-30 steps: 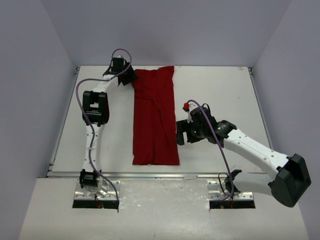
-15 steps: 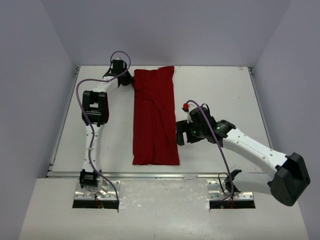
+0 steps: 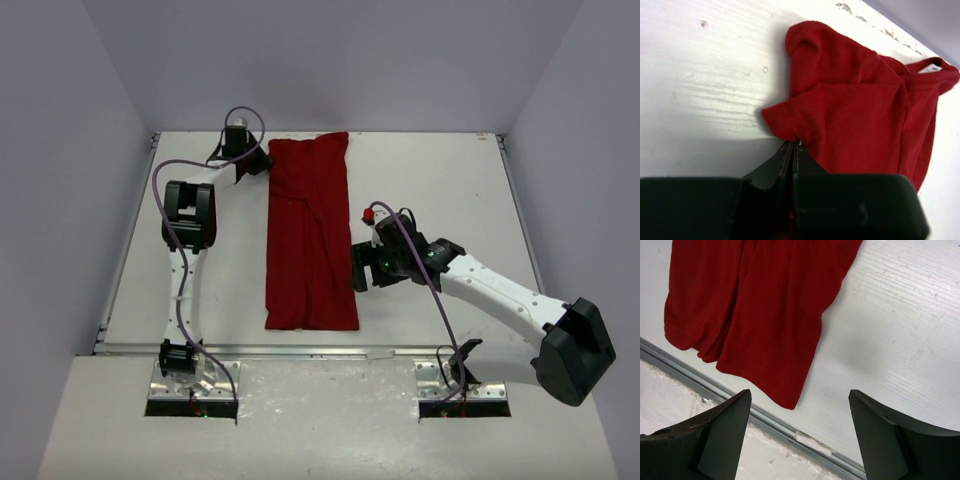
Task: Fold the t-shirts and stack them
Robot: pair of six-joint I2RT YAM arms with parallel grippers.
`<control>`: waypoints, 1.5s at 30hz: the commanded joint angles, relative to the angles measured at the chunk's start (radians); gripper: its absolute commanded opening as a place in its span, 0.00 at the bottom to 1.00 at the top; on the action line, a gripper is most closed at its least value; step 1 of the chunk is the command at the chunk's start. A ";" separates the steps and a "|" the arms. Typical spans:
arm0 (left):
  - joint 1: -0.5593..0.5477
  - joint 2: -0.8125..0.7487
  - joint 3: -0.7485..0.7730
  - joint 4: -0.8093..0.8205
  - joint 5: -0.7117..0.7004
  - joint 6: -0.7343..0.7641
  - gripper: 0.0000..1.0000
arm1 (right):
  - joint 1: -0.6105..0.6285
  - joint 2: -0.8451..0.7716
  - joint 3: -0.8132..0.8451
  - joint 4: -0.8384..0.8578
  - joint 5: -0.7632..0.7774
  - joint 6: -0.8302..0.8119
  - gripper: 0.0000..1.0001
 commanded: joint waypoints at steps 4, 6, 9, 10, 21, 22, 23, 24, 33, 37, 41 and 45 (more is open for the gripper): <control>0.001 -0.083 0.009 0.142 0.090 0.009 0.00 | -0.001 0.007 0.027 0.026 -0.005 -0.013 0.79; 0.001 -0.085 0.020 0.123 0.084 0.012 0.00 | -0.001 0.009 0.027 0.028 -0.005 -0.013 0.79; 0.001 -0.129 -0.032 0.149 0.062 0.016 0.00 | -0.003 0.015 0.025 0.029 -0.006 -0.013 0.79; 0.001 -0.135 -0.032 0.143 0.049 0.019 0.00 | -0.001 0.018 0.027 0.029 -0.006 -0.014 0.79; -0.002 -0.074 0.094 0.057 0.067 0.018 0.00 | -0.001 0.015 0.031 0.028 -0.011 -0.017 0.79; -0.004 -0.068 0.099 0.060 0.084 0.015 0.00 | -0.001 0.015 0.033 0.026 -0.011 -0.017 0.79; -0.004 -0.051 0.115 0.097 0.129 0.010 0.00 | -0.001 0.015 0.033 0.023 -0.011 -0.019 0.79; -0.004 -0.041 0.125 0.097 0.139 0.007 0.00 | -0.001 0.017 0.033 0.023 -0.009 -0.019 0.79; -0.005 0.067 0.220 0.080 0.197 -0.011 0.01 | -0.001 0.023 0.027 0.029 -0.005 -0.017 0.79; 0.001 0.097 0.227 0.025 0.145 -0.007 0.06 | -0.001 0.027 0.028 0.032 -0.006 -0.014 0.79; 0.001 0.110 0.237 -0.010 0.099 0.004 0.35 | -0.001 0.026 0.028 0.034 -0.005 -0.016 0.79; 0.000 0.067 0.241 -0.032 0.084 0.007 0.63 | -0.001 0.035 0.034 0.037 -0.005 -0.016 0.79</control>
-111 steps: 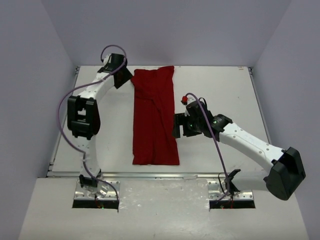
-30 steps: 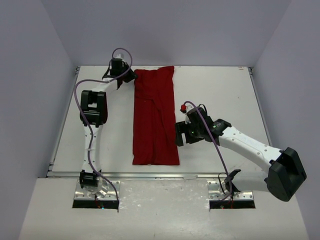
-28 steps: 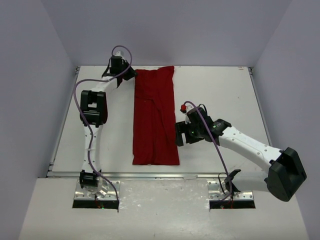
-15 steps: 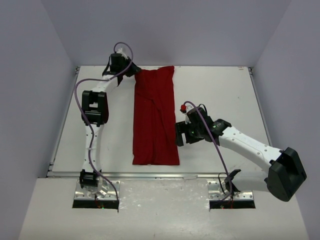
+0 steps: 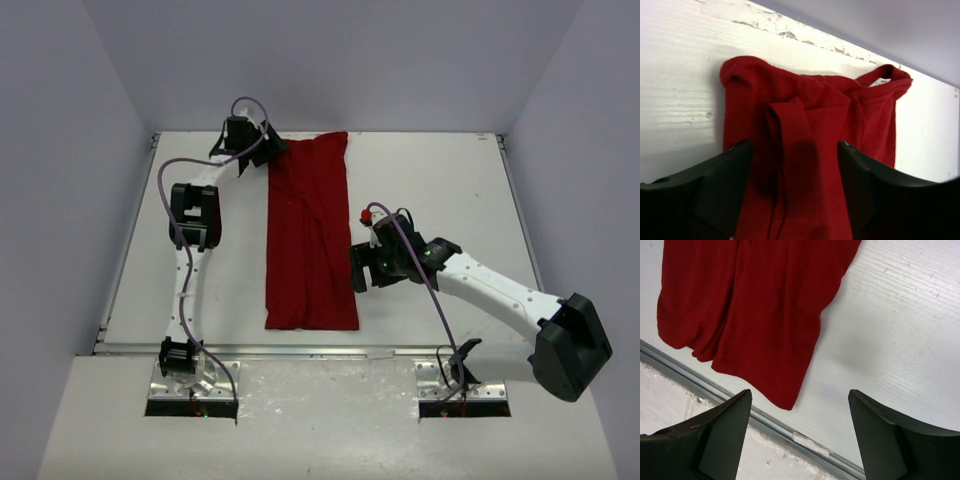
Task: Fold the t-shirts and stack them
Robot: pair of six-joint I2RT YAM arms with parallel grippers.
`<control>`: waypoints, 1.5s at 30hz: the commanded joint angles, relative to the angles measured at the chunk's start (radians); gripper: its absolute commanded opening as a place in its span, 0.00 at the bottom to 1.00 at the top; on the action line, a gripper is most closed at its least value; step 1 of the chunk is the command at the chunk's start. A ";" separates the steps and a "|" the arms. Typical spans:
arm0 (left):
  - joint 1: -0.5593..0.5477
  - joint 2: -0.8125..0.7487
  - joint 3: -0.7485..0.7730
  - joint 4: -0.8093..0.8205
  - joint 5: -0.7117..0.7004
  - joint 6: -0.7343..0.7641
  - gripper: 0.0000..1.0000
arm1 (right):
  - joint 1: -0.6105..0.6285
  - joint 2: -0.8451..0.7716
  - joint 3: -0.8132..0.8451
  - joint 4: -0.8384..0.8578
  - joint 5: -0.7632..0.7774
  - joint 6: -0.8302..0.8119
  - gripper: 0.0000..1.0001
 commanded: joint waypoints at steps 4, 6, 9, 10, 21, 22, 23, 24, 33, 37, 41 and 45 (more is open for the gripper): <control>-0.002 -0.162 -0.016 -0.001 -0.045 0.019 0.87 | -0.001 0.024 0.040 0.041 -0.002 -0.001 0.79; -0.001 -0.225 -0.037 0.008 -0.046 0.019 0.92 | -0.001 0.036 0.039 0.049 -0.012 0.001 0.79; -0.004 -0.291 -0.078 -0.014 -0.088 0.019 0.97 | -0.001 0.059 0.043 0.070 0.020 0.000 0.79; -0.008 -0.308 -0.092 -0.028 -0.103 0.022 0.97 | -0.003 0.065 0.045 0.076 0.034 0.000 0.79; -0.154 -0.217 -0.047 -0.165 -0.250 0.083 0.00 | -0.171 0.163 0.018 0.266 -0.188 0.039 0.34; -0.154 -0.182 -0.004 -0.223 -0.282 0.086 0.00 | -0.171 0.159 0.007 0.283 -0.196 0.042 0.34; -0.152 -0.153 0.030 -0.250 -0.293 0.091 0.00 | -0.171 0.142 -0.015 0.289 -0.193 0.047 0.33; -0.149 -0.117 0.056 -0.266 -0.305 0.096 0.00 | -0.171 0.130 -0.024 0.296 -0.191 0.047 0.33; -0.126 -0.038 -0.002 -0.193 -0.300 0.091 0.00 | -0.171 0.012 -0.079 0.322 -0.256 0.042 0.34; -0.122 -0.030 -0.017 -0.168 -0.258 0.106 0.00 | -0.171 -0.010 -0.091 0.320 -0.249 0.036 0.35; -0.117 -0.117 -0.098 -0.131 -0.209 0.103 0.00 | -0.170 -0.012 -0.093 0.337 -0.275 0.033 0.38; -0.117 -0.295 -0.209 -0.038 -0.158 0.099 0.12 | -0.176 0.021 -0.088 0.363 -0.285 0.027 0.56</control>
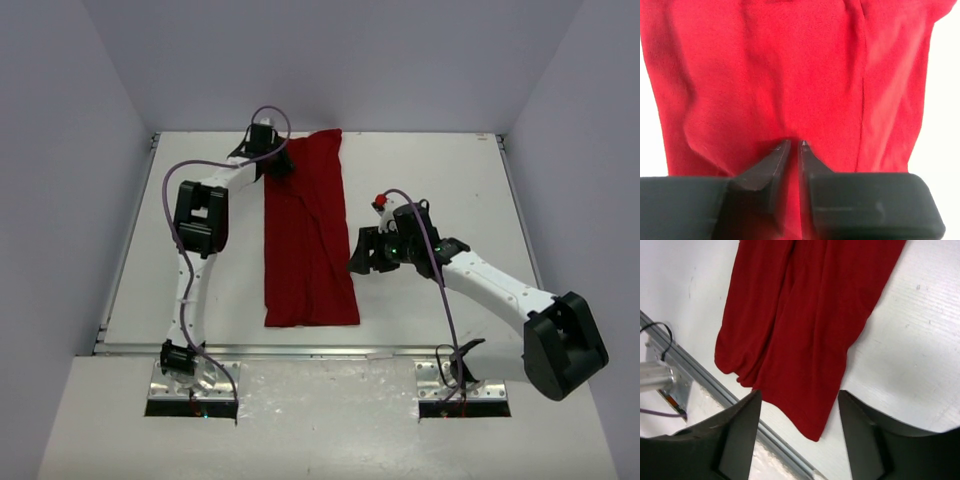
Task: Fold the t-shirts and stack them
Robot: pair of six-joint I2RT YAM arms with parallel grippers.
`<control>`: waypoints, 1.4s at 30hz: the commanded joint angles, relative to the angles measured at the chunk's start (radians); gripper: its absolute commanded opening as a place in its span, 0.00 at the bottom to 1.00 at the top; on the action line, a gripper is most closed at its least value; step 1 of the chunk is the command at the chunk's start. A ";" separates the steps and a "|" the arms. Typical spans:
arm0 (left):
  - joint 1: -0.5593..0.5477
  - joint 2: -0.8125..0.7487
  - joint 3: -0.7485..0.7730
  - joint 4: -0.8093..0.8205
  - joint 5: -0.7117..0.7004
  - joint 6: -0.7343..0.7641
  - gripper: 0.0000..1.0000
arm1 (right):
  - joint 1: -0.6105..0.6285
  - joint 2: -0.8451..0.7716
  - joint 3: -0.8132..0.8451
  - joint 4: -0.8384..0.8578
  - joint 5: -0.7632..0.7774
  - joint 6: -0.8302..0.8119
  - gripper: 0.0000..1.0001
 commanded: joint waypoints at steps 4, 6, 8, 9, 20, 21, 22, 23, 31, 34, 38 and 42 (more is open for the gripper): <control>0.010 -0.328 -0.033 0.095 0.051 -0.001 0.53 | -0.049 0.120 0.024 0.098 -0.101 0.019 0.72; 0.012 -0.382 -0.040 0.069 0.040 -0.012 1.00 | -0.063 0.143 0.041 0.088 -0.105 0.014 0.76; 0.012 -0.494 -0.134 0.031 0.006 -0.044 1.00 | -0.068 0.154 0.043 0.069 -0.099 0.019 0.77; 0.012 -0.541 -0.202 0.031 -0.003 -0.068 1.00 | -0.069 0.154 0.035 0.063 -0.097 0.022 0.79; -0.159 -1.500 -1.643 0.083 -0.128 -0.409 0.88 | -0.060 0.012 -0.221 0.130 -0.283 0.194 0.80; -0.160 -1.516 -1.665 0.063 -0.117 -0.402 0.88 | -0.060 -0.010 -0.247 0.126 -0.278 0.191 0.80; -0.160 -1.543 -1.714 0.095 -0.080 -0.370 0.88 | -0.058 -0.013 -0.256 0.123 -0.273 0.189 0.80; -0.160 -1.556 -1.735 0.101 -0.040 -0.360 0.88 | -0.057 -0.016 -0.264 0.124 -0.276 0.191 0.79; -0.165 -1.540 -1.791 0.079 0.035 -0.310 0.64 | -0.011 0.093 -0.318 0.224 -0.292 0.230 0.66; -0.202 -1.566 -1.782 -0.063 -0.015 -0.352 0.65 | 0.027 0.090 -0.345 0.256 -0.254 0.264 0.65; -0.248 -1.704 -1.834 -0.104 -0.028 -0.411 0.68 | 0.067 0.110 -0.356 0.310 -0.226 0.296 0.65; -0.266 -1.639 -1.803 -0.127 -0.029 -0.418 0.49 | 0.077 0.137 -0.356 0.356 -0.207 0.324 0.65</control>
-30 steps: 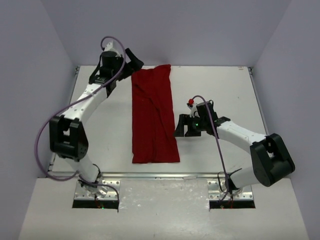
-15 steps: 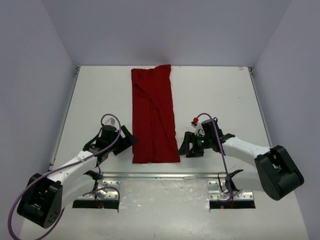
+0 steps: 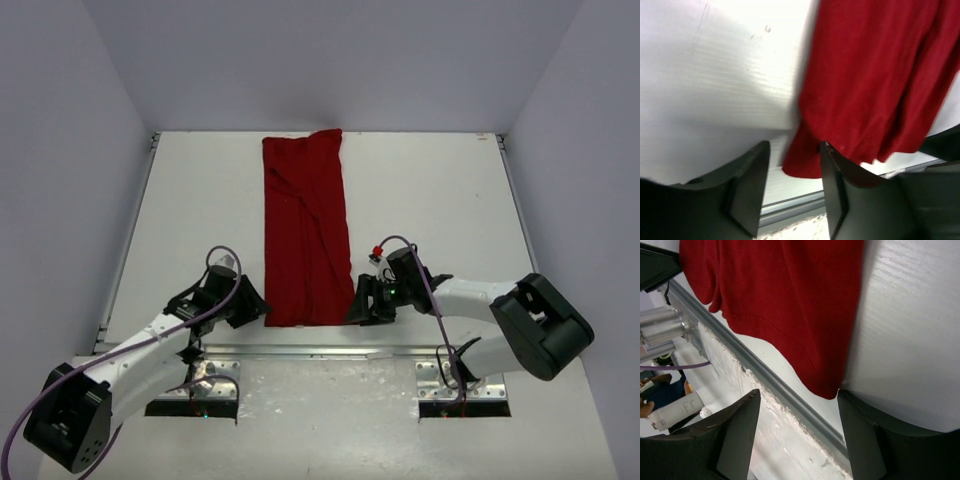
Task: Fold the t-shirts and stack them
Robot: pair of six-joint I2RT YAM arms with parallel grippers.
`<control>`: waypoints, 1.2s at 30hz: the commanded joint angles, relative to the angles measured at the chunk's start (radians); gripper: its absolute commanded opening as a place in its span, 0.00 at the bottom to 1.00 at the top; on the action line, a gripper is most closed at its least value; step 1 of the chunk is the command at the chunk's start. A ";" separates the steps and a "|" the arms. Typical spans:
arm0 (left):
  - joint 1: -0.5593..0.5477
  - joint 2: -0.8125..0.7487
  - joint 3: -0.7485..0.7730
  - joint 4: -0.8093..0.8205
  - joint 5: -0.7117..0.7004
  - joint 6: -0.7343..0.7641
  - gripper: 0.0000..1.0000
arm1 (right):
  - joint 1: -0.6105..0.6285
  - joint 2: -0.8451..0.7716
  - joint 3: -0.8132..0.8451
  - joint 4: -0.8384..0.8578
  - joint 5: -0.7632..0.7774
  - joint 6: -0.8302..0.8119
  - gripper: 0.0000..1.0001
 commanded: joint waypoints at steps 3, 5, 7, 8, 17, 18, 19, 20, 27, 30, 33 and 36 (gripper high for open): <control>-0.059 0.105 0.054 -0.061 -0.026 -0.035 0.38 | 0.006 0.025 0.015 0.079 0.037 0.038 0.65; -0.071 0.136 0.071 -0.081 -0.031 -0.041 0.32 | 0.009 0.024 0.025 0.077 0.048 0.041 0.65; -0.075 0.144 0.071 -0.101 -0.043 -0.039 0.32 | 0.009 0.024 0.030 0.071 0.067 0.043 0.65; -0.079 0.145 0.071 -0.100 -0.046 -0.041 0.33 | 0.008 0.022 0.032 0.071 0.070 0.043 0.64; -0.124 0.154 0.017 0.000 0.032 -0.111 0.01 | 0.018 0.042 0.047 0.022 0.099 0.028 0.41; -0.128 0.158 0.019 0.001 0.036 -0.113 0.00 | 0.018 0.044 0.044 0.024 0.093 0.028 0.25; -0.140 0.153 0.025 0.000 0.036 -0.121 0.00 | 0.018 0.042 0.036 0.034 0.085 0.032 0.16; -0.147 0.144 0.027 -0.008 0.035 -0.127 0.00 | 0.020 0.039 0.033 0.039 0.070 0.037 0.04; -0.217 0.001 0.100 -0.147 -0.023 -0.179 0.00 | 0.049 -0.108 0.012 0.024 0.053 0.078 0.01; -0.217 -0.045 0.168 -0.242 -0.081 -0.165 0.00 | 0.049 -0.209 0.033 -0.065 0.088 0.081 0.01; -0.217 -0.036 0.247 -0.304 -0.172 -0.147 0.00 | 0.044 -0.268 0.105 -0.186 0.148 0.052 0.01; -0.217 0.007 0.310 -0.292 -0.186 -0.130 0.00 | 0.027 -0.253 0.206 -0.271 0.172 0.020 0.01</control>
